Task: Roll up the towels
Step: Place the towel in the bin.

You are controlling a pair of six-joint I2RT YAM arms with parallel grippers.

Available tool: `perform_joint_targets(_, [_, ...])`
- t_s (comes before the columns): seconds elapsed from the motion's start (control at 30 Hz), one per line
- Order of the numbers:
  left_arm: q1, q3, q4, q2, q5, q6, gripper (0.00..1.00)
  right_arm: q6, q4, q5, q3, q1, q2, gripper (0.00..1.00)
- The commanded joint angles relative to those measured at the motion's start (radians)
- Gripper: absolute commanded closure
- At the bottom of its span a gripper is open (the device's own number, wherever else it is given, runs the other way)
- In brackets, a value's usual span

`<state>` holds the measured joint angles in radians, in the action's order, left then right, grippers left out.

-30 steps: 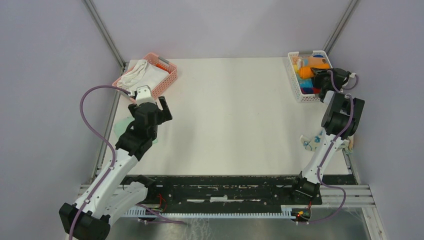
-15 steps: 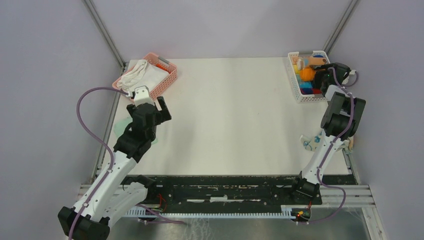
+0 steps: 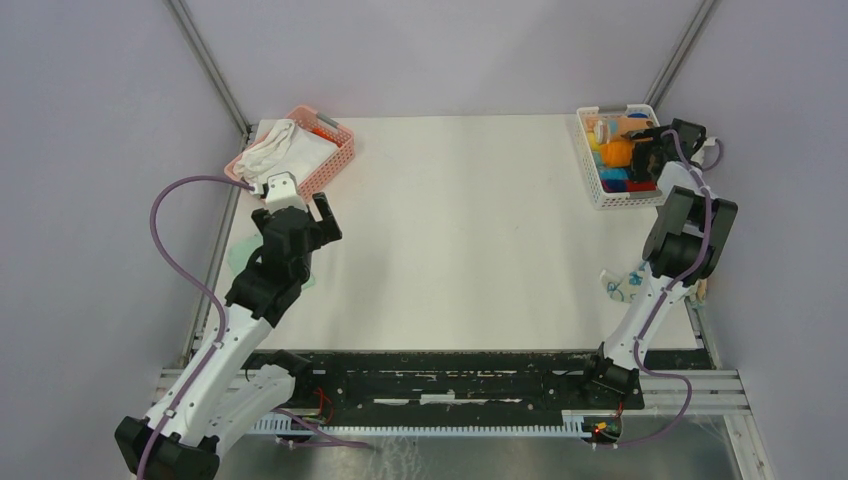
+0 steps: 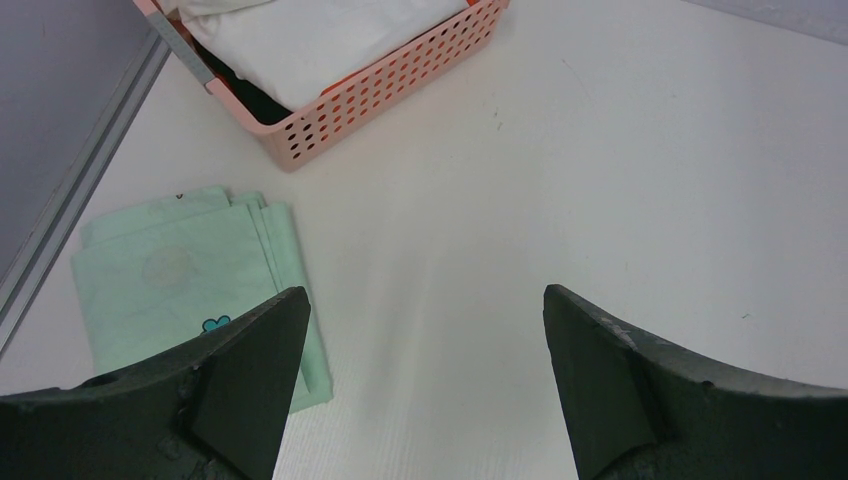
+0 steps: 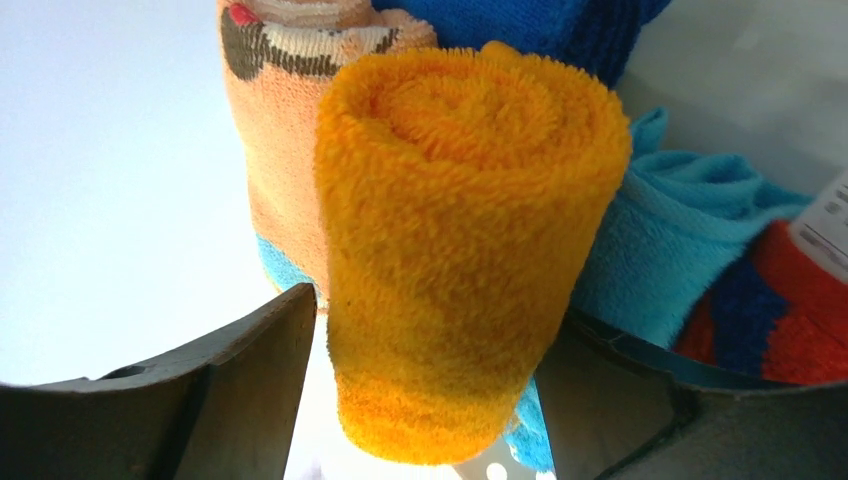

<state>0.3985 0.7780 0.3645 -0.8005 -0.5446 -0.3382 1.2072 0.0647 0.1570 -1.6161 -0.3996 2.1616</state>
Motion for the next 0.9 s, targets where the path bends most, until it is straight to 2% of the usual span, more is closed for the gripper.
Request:
perform_joint_targets(0.0, [-0.007, -0.004, -0.042, 0.018, -0.005, 0.052, 0.07, -0.05, 0.114, -0.032, -0.054, -0.005, -0.073, 0.16])
perform_joint_targets(0.23, [-0.007, -0.006, -0.041, 0.025, -0.006, 0.051, 0.07, -0.111, 0.205, -0.053, -0.099, -0.006, -0.106, 0.15])
perform_joint_targets(0.53, [-0.007, -0.006, -0.039, 0.025, -0.005, 0.051, 0.07, -0.145, 0.295, -0.021, -0.188, -0.003, -0.104, 0.21])
perform_joint_targets(0.67, [-0.007, -0.006, -0.039, 0.025, -0.005, 0.051, 0.07, -0.15, 0.289, -0.004, -0.224, 0.001, -0.072, 0.29])
perform_joint_targets(0.87, [-0.007, -0.006, -0.039, 0.023, -0.006, 0.052, 0.07, -0.168, 0.308, 0.01, -0.315, 0.014, 0.023, 0.47])
